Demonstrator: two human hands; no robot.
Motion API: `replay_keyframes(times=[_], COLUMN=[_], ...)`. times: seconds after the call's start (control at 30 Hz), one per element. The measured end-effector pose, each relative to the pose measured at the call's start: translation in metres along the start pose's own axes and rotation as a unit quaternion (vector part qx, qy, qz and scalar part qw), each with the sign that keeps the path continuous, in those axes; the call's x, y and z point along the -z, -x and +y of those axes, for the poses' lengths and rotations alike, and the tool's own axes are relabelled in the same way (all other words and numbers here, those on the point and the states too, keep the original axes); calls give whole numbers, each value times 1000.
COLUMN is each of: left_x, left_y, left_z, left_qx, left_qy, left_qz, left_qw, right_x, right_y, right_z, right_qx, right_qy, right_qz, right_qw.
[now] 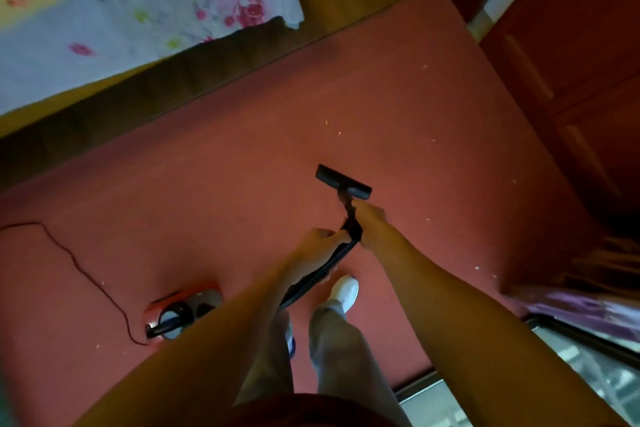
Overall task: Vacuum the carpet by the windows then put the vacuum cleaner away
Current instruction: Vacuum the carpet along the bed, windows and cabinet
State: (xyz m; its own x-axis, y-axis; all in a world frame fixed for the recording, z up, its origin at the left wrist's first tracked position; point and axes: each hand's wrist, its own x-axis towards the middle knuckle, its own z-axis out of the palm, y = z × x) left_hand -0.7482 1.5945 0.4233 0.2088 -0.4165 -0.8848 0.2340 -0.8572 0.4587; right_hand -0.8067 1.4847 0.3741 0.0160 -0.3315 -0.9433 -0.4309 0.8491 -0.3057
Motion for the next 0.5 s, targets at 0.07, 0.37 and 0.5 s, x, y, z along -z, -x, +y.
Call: replay_keyframes(times=[0.07,0.37,0.5], left_x=[2,29,44], left_y=[-2,-40,-61], left_z=[14,53,71], left_qx=[-14,19,29], left_qy=[25,126,121], left_qz=[10,-35,-67], left_qw=[1000,991,990], right_x=[-4,-36,-45], right_y=[5,-11,-22], right_z=[-24,-94,-115], right_qx=[26,130,98], right_qy=[29,201,187], right_qz=[-8,61,75], right_qw=[999,969,975])
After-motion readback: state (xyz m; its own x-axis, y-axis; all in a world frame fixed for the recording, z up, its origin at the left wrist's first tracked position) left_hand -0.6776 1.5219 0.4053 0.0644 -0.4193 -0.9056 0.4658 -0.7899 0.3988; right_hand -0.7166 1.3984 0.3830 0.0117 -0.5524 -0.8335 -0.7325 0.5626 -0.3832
